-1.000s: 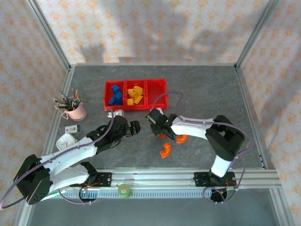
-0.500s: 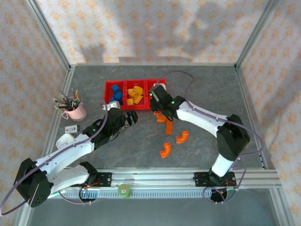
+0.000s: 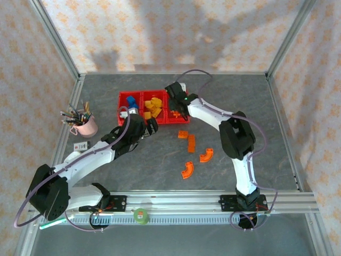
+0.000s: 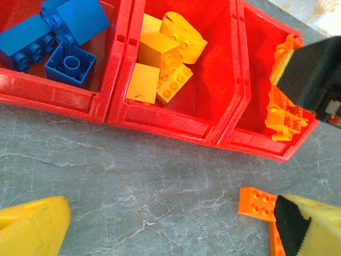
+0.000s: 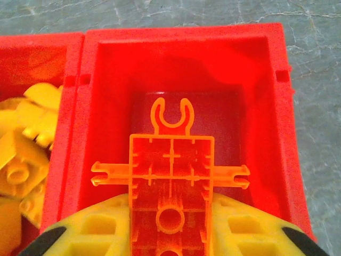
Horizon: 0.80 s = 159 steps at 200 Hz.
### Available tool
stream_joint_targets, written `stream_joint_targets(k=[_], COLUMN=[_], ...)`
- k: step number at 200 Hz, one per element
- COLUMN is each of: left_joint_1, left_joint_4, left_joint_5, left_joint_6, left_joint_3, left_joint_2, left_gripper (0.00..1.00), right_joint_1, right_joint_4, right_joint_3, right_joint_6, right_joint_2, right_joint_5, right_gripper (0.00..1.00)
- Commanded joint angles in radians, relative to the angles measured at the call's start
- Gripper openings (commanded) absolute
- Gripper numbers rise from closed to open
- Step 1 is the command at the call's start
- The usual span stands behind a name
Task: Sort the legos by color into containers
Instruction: Place the lego in the container.
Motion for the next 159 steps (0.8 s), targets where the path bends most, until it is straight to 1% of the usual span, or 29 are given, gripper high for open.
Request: stream_joint_targets(k=[1,19,29,39,53,67,80,110,143,159], left_joint_1=[0.009,0.010,0.009,0.009,0.009,0.010,0.008,0.002,-0.038,-0.060], left_joint_4=[0.028,0.030,0.026,0.020,0.016,0.016,0.011,0.009,0.008,0.003], left_joint_5=[0.008,0.012,0.014,0.017,0.021,0.024,0.030,0.059,0.053,0.050], left_joint_6=[0.015,0.017,0.019,0.019,0.021,0.022,0.020,0.010,-0.005,-0.019], left_joint_3=[0.037,0.042,0.043,0.046,0.047,0.037,0.027,-0.009,-0.067,-0.091], left_joint_2=[0.011,0.011,0.011,0.007,0.000,-0.013,-0.029,-0.081,-0.151,-0.176], left_gripper=[0.99,0.99,0.99,0.99,0.99,0.99,0.99,0.99,0.99,0.99], right_joint_1=[-0.006,-0.009,-0.009,-0.008,-0.009,-0.009,-0.008,-0.001,0.022,0.045], right_joint_4=[-0.036,-0.041,-0.044,-0.045,-0.045,-0.043,-0.045,-0.007,0.002,-0.003], right_joint_3=[0.077,0.105,0.111,0.111,0.098,0.072,0.042,-0.118,-0.301,-0.371], right_joint_6=[-0.012,-0.018,-0.021,-0.024,-0.027,-0.026,-0.022,0.000,0.033,0.056], right_joint_2=[0.039,0.053,0.052,0.045,0.023,-0.005,-0.039,-0.164,-0.299,-0.347], right_joint_5=[0.050,0.046,0.045,0.040,0.024,0.009,0.002,-0.021,-0.010,0.018], right_gripper=[0.35,0.40,0.45,0.45,0.48,0.53,0.56,0.63,0.69,0.72])
